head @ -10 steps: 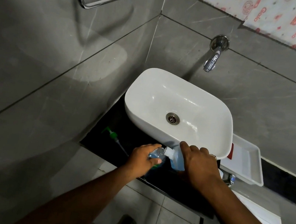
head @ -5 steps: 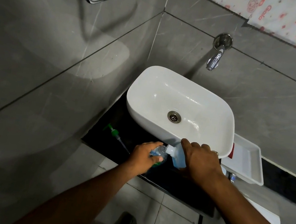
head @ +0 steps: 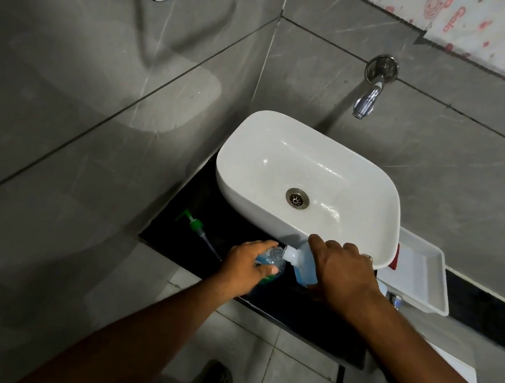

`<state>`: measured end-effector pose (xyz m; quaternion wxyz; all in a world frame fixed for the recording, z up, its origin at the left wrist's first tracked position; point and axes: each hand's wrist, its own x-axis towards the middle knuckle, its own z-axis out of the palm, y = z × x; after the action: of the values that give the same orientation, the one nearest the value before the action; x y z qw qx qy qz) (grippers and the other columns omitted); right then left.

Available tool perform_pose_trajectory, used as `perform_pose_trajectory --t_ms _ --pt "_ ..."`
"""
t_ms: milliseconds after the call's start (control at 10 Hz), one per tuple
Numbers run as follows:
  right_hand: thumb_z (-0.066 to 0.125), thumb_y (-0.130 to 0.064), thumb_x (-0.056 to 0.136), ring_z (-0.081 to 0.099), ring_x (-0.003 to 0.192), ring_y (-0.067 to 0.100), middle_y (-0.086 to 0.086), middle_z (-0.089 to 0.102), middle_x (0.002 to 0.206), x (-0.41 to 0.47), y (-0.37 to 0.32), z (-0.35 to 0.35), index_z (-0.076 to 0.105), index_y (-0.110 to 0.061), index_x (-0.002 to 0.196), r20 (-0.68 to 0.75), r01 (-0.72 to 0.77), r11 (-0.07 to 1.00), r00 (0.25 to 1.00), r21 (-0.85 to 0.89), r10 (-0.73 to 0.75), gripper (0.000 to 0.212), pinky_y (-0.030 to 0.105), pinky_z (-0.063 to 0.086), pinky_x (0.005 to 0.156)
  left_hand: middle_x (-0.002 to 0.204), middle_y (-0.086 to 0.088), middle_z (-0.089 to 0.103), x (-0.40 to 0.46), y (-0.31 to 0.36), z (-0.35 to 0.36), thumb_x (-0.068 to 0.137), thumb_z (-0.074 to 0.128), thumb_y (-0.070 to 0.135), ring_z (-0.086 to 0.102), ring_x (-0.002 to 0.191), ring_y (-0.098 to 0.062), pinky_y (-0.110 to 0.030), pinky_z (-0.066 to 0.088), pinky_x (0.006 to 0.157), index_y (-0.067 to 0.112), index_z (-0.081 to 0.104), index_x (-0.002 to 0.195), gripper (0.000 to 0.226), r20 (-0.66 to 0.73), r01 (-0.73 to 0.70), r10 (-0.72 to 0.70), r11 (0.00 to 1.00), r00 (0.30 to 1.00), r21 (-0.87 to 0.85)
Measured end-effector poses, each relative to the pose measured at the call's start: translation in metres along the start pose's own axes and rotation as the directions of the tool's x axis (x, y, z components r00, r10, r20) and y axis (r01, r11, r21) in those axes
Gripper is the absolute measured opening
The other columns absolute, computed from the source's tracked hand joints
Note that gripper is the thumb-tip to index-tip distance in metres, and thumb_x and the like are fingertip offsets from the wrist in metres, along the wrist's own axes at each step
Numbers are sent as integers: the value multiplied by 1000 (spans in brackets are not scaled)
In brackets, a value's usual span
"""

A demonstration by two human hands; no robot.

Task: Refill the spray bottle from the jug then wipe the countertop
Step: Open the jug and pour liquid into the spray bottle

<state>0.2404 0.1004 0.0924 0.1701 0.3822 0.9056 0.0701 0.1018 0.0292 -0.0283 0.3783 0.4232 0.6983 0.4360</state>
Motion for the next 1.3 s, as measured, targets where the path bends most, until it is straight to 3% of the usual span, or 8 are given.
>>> perform_pose_trajectory --t_ms 300,700,1300 --pt "69 -43 78 54 109 29 6 58 122 1 0 -1 32 -21 134 6 5 1000 1000 -4 -5 71 44 48 91 132 -2 57 0 0 0 82 71 14 55 116 -17 -31 45 103 18 53 132 53 -6 0 0 1000 1000 -25" --pt "71 -42 76 54 109 30 7 58 122 2 -1 -2 32 -20 134 20 6 1000 1000 -17 -6 74 45 47 90 135 -3 55 0 1 1 83 70 15 53 121 -19 -36 44 106 19 52 133 54 2 16 -16 1000 1000 -16" --pt "72 -42 74 54 107 31 7 58 120 3 -2 -3 33 -20 132 9 7 1000 1000 -31 -7 74 44 46 87 135 -3 55 0 0 0 82 70 14 55 119 -18 -33 46 104 19 52 133 54 1 2 -2 1000 1000 -20"
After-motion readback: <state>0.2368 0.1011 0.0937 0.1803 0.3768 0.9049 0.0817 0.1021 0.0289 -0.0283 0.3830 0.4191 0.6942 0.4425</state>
